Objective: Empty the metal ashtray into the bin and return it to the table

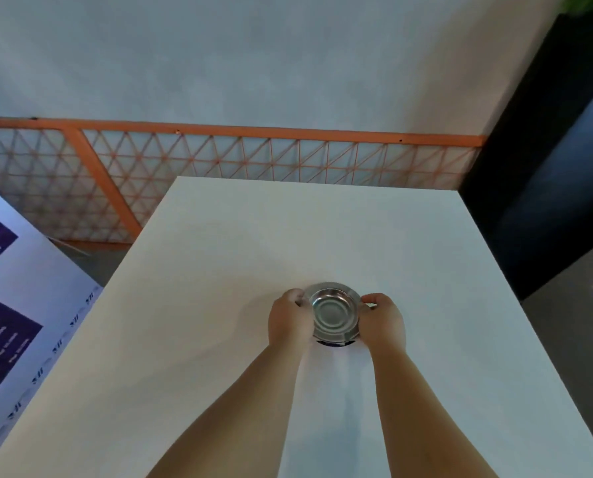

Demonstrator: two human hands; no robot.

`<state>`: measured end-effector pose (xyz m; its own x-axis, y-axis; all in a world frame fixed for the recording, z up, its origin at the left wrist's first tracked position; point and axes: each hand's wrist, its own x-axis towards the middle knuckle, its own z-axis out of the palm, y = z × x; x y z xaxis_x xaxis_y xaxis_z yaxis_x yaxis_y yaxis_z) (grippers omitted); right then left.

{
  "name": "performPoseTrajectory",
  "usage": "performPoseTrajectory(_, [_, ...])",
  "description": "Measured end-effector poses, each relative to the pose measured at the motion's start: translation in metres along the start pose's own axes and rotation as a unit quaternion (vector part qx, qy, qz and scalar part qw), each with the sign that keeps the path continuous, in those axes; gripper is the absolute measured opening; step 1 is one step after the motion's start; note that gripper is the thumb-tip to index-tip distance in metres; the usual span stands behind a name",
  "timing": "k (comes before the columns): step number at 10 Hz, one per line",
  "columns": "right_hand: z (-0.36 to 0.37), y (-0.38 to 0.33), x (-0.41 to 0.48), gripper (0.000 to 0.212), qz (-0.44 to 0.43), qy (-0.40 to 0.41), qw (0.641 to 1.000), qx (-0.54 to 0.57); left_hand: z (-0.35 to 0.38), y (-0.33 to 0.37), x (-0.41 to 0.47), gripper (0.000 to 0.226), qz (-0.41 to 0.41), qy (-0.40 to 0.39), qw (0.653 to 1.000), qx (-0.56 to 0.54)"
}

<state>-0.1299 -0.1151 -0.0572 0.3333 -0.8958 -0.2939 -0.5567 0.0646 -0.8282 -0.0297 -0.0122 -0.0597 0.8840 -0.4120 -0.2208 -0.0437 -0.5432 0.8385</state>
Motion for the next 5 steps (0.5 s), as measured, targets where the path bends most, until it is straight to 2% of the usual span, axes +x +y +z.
performPoseTrajectory(1, [-0.002, 0.001, 0.001, 0.024, -0.025, 0.015, 0.993, -0.112, -0.001, -0.001, -0.001, 0.02, 0.057, -0.015, 0.996, 0.067])
performPoseTrajectory(2, [-0.004, -0.002, -0.001, 0.035, -0.04, 0.013, 0.989, -0.143, -0.007, -0.001, 0.0, 0.026, 0.093, -0.037, 0.988, 0.117])
performPoseTrajectory(3, [-0.009, -0.009, -0.006, 0.044, -0.062, 0.024, 0.983, -0.169, -0.014, 0.002, 0.002, 0.044, 0.103, -0.04, 0.977, 0.18])
performPoseTrajectory(4, [-0.013, -0.023, -0.01, 0.049, -0.109, 0.025, 0.969, -0.22, -0.023, 0.001, 0.001, 0.049, 0.118, -0.022, 0.966, 0.229])
performPoseTrajectory(5, [-0.011, -0.038, -0.015, 0.054, -0.165, 0.014, 0.94, -0.298, -0.035, 0.001, -0.001, 0.051, 0.168, -0.016, 0.932, 0.32])
